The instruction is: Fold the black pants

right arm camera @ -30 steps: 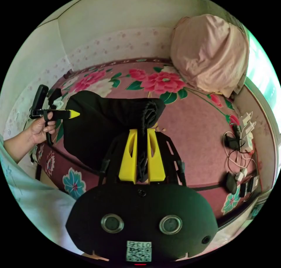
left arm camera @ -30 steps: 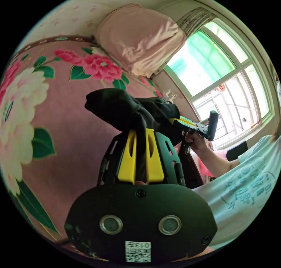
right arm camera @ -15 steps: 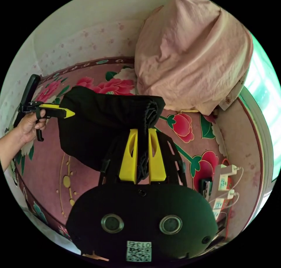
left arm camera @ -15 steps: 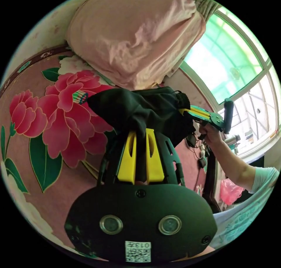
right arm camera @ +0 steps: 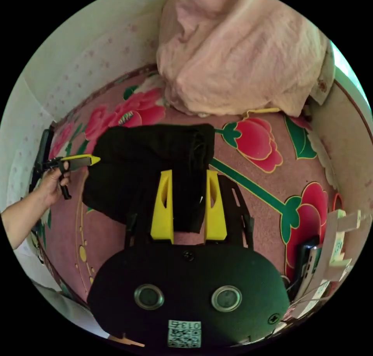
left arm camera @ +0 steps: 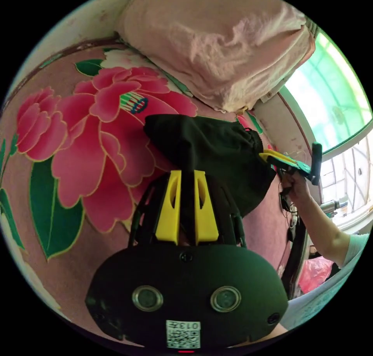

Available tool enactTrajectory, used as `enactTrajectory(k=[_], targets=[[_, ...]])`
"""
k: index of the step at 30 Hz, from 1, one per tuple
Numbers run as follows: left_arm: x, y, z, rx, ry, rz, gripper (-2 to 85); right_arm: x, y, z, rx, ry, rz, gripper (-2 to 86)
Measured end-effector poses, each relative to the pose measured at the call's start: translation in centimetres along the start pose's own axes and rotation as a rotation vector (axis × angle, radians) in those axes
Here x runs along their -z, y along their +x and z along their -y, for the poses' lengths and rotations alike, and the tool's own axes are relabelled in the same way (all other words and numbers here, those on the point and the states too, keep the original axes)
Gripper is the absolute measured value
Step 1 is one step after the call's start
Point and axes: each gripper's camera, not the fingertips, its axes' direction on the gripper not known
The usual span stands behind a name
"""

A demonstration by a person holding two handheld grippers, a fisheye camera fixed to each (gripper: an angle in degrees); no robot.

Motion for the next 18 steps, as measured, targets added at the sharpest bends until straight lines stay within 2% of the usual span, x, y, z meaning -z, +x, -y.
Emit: enactTrajectory(k=[1, 4, 7, 9, 11, 13, 18], targets=[[1.4, 1.2, -1.9, -0.015, 0.034, 0.049, 6.3, 4.0, -0.2, -1.2, -0.009, 0.109, -0.001, 12.5], [4.3, 4.5, -8.3, -0.066, 0.059, 0.119, 5.1, 13.1, -3.7, -6.0, 0.052, 0.278, -0.032, 12.4], [7.0, 8.0, -16.5, -0.117, 0.033, 0.262, 1.4, 20.1, -10.3, -12.0, 0.183, 0.357, -0.116, 11.8], [8.6, 9.5, -21.6, -0.120, -0.007, 0.337, 0.6, 23.2, -14.0, -14.8, 0.236, 0.353, -0.116, 10.3], [10.2, 10.7, -26.4, -0.109, -0.046, 0.352, 0.1, 25.7, -17.3, -16.1, 0.284, 0.265, -0.059, 6.9], [12.6, 12.1, -32.3, -0.091, -0.090, 0.389, -0.2, 28.9, -21.9, -16.9, 0.364, 0.211, -0.095, 2.0], [19.3, 12.9, -42.6, 0.048, -0.047, 0.522, -0.3, 36.6, -30.6, -14.6, 0.568, 0.328, -0.031, 0.4]])
